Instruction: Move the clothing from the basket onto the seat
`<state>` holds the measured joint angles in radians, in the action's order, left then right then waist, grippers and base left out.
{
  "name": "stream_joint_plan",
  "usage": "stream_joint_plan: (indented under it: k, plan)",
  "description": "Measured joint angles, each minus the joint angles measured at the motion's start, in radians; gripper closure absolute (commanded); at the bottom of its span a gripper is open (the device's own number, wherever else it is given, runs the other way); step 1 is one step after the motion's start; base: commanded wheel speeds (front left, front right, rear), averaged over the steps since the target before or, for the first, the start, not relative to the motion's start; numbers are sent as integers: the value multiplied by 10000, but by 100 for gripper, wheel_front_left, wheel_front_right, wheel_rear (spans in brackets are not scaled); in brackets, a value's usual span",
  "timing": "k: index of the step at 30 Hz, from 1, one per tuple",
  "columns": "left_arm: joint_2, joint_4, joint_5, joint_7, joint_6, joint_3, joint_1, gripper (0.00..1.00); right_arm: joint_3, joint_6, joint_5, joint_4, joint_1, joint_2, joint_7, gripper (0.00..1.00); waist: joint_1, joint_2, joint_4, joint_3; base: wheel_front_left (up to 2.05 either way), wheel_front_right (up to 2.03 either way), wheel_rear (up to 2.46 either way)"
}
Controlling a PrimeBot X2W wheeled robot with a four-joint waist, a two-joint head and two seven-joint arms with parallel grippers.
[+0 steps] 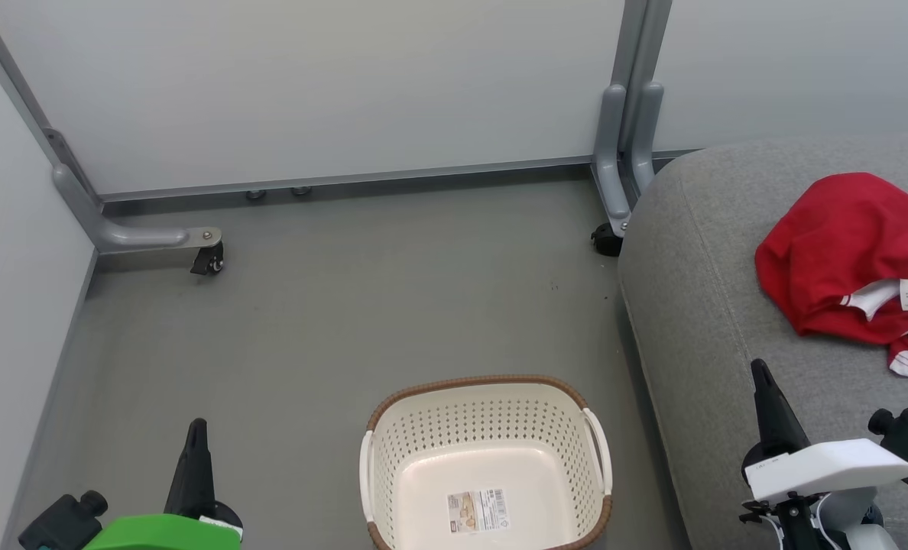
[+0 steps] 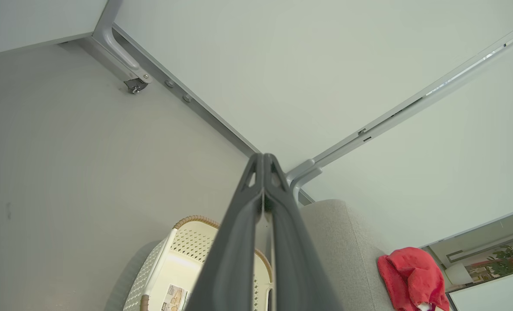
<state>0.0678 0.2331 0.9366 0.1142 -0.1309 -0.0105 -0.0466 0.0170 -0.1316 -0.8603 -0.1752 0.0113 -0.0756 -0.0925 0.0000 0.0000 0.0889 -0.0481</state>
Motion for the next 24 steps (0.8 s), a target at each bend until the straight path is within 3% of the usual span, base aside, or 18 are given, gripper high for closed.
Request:
stream_joint_plan:
  k: [24]
  plan:
    - [42,23,2533,-698,0,290,527,100,332,6,-2704,-251,-392,67,736,100,0,0,-251,144,0,0,0]
